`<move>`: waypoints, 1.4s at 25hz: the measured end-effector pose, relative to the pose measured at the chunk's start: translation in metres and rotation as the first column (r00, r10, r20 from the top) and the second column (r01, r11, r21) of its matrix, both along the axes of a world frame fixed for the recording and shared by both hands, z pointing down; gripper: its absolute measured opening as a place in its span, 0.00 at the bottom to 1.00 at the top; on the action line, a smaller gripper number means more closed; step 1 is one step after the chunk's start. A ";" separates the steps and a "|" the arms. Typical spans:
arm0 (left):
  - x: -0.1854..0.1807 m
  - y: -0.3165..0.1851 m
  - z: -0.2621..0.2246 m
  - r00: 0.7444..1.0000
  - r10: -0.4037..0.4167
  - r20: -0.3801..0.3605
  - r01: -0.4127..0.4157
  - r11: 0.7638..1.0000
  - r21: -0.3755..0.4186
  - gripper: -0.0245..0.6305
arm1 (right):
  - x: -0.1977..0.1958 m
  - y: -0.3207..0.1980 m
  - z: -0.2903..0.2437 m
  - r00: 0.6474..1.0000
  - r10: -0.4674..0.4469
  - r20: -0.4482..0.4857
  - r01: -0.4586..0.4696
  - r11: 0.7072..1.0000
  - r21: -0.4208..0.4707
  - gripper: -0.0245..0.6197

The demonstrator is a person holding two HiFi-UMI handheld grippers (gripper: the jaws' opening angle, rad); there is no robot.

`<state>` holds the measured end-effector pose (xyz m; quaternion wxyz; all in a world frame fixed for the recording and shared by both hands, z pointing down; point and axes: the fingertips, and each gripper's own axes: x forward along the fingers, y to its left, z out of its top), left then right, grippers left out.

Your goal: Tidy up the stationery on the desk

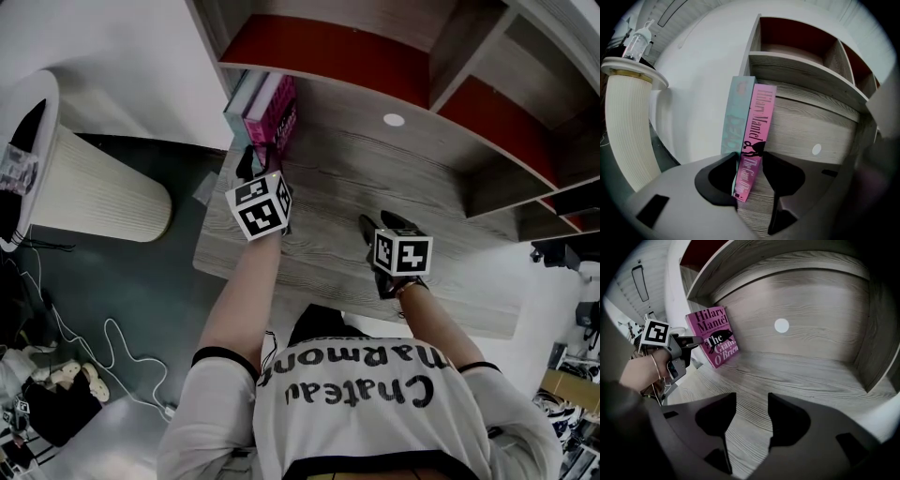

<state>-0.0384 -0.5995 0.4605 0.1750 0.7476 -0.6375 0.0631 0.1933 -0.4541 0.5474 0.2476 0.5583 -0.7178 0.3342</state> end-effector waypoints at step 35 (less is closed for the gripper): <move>0.009 0.164 -0.128 0.961 0.274 -0.031 -0.263 0.945 0.194 0.07 | -0.093 0.031 -0.163 0.956 -0.029 0.292 -0.074 0.939 0.337 0.15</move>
